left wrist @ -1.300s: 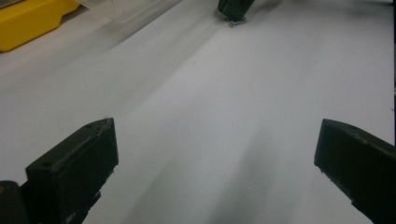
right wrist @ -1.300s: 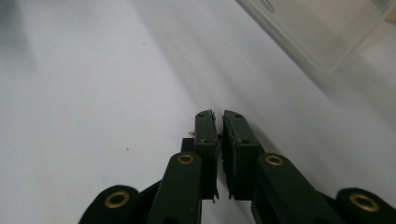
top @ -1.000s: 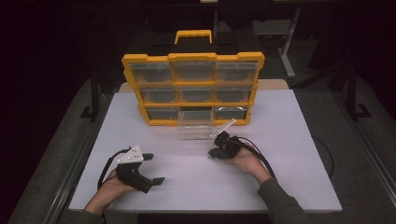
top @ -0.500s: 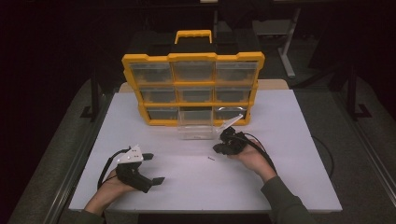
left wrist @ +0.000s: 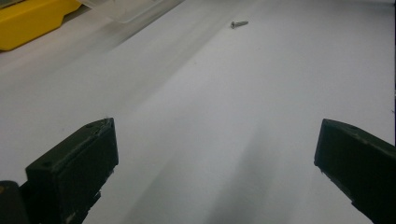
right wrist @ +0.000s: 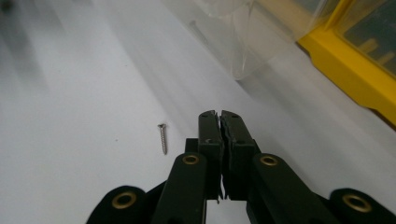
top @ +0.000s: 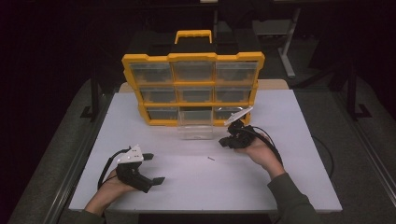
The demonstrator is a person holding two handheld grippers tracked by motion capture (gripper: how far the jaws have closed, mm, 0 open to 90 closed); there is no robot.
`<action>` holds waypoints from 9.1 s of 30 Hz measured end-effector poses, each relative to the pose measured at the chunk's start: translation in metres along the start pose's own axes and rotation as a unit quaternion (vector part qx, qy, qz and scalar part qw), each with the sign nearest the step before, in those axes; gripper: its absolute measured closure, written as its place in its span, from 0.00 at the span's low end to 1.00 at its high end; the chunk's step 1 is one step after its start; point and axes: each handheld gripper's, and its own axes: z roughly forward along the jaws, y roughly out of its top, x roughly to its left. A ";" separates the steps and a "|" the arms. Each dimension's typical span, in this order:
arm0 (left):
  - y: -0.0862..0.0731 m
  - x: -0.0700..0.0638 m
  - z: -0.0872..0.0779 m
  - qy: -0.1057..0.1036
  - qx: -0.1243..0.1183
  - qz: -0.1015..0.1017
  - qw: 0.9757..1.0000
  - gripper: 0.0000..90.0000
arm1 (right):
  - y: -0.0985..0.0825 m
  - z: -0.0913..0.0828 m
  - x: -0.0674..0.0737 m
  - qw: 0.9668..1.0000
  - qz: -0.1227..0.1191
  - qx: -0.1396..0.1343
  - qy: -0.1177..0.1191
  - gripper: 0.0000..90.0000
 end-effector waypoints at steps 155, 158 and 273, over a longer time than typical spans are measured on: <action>-0.001 -0.001 0.000 -0.002 -0.003 -0.004 1.000 0.00 | -0.004 0.026 0.018 0.999 -0.024 -0.007 0.031 0.62; 0.000 -0.001 0.000 -0.002 -0.003 -0.004 1.000 0.00 | -0.004 0.033 0.021 0.999 -0.029 0.003 0.044 0.66; 0.000 -0.001 0.001 -0.004 -0.005 -0.007 1.000 0.00 | 0.104 0.001 0.004 0.998 -0.065 -0.013 0.014 0.94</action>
